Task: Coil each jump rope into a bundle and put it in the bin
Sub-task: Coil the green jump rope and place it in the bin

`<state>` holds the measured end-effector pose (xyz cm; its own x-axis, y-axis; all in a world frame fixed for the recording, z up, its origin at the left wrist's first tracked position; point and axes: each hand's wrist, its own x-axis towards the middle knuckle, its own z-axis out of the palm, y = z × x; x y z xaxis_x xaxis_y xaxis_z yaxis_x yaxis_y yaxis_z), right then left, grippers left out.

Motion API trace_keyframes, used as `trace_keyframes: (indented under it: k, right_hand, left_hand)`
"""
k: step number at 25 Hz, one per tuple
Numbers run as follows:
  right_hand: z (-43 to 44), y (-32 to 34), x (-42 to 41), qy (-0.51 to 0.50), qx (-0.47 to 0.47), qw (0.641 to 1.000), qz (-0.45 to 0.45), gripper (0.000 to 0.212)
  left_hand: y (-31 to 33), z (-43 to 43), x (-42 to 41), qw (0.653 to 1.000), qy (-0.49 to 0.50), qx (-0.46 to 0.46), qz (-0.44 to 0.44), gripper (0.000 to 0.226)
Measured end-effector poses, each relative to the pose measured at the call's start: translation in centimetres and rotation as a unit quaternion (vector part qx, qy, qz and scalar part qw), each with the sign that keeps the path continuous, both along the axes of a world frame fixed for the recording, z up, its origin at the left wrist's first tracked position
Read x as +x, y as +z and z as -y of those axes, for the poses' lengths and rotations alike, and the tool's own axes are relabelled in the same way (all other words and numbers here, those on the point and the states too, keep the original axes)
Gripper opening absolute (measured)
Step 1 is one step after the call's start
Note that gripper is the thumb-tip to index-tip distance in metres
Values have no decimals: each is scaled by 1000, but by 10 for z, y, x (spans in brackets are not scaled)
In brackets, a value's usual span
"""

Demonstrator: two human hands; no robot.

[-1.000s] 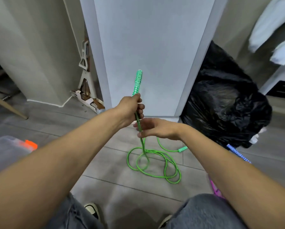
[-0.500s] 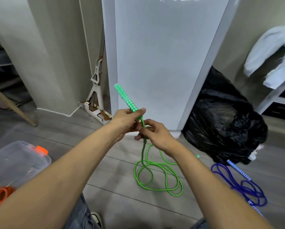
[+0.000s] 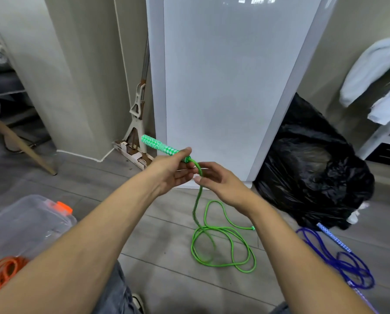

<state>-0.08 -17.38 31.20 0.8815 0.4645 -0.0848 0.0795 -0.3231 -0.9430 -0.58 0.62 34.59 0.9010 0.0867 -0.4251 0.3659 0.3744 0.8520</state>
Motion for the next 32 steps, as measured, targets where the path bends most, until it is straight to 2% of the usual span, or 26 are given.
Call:
trace_keyframes:
  k: [2, 4, 5, 6, 7, 8, 9, 10, 11, 12, 14, 16, 18, 21, 23, 25, 28, 29, 30, 32]
  right_hand:
    - [-14, 3, 2, -21, 43, 999, 11, 23]
    - [-6, 0, 6, -38, 29, 999, -14, 22]
    - [2, -2, 8, -48, -11, 999, -11, 25]
    - [11, -4, 11, -62, -61, 996, 13, 26]
    - [19, -6, 15, -82, -108, 990, 47, 26]
    - [23, -6, 17, -101, -130, 984, 75, 26]
    - [22, -4, 18, -107, -125, 982, 90, 26]
    - [18, 0, 17, -92, -116, 984, 97, 25]
    - [11, 4, 13, -64, -117, 985, 106, 25]
    - [4, 8, 8, -41, -129, 984, 113, 25]
    - [-4, 11, 3, -35, -137, 983, 115, 24]
    - [-1, 14, 2, -51, -120, 986, 101, 24]
    - [5, 16, 3, -62, -126, 986, 93, 26]
    - [15, 14, 8, -81, -120, 985, 89, 35]
    - [25, 15, 13, -92, -109, 987, 75, 34]
    - [34, 15, 17, -83, -118, 987, 65, 29]
    - [46, 12, 22, -96, -182, 974, 95, 29]
    - [48, 12, 23, -119, -219, 962, 115, 31]
    - [49, 12, 23, -145, -245, 950, 130, 34]
    - [45, 13, 22, -192, -234, 943, 139, 34]
  left_hand:
    - [-1, 7, 1, 1000, 5, -11, 8, 21]
    - [-4, 2, 4, 999, 29, 15, -5, 21]
    - [-5, -4, 5, 997, 42, 60, -21, 22]
    - [-8, -11, 4, 987, 30, 151, -42, 25]
    - [-12, -18, 3, 956, -7, 287, -66, 31]
    - [-15, -22, 3, 902, -47, 424, -72, 35]
    - [-18, -22, 4, 851, -71, 519, -41, 34]
    - [-20, -18, 5, 836, -77, 543, 21, 28]
    - [-21, -11, 5, 850, -84, 511, 93, 20]
    - [-21, 0, 4, 868, -105, 460, 153, 23]
    - [-21, 20, 2, 904, -155, 338, 211, 35]
    - [-22, 30, 1, 936, -160, 246, 194, 32]
    - [-24, 32, -1, 952, -192, 184, 148, 24]
    - [-20, 15, -1, 926, -284, 237, 80, 36]
    - [-18, -3, 0, 905, -309, 283, 73, 34]
    - [-19, -23, 4, 887, -278, 357, 90, 32]
    - [-28, -44, 15, 839, -135, 513, 120, 33]
    - [-32, -48, 19, 841, -92, 518, 122, 33]
    - [-36, -49, 23, 862, -50, 491, 116, 34]
    - [-36, -43, 27, 935, 24, 346, 76, 32]
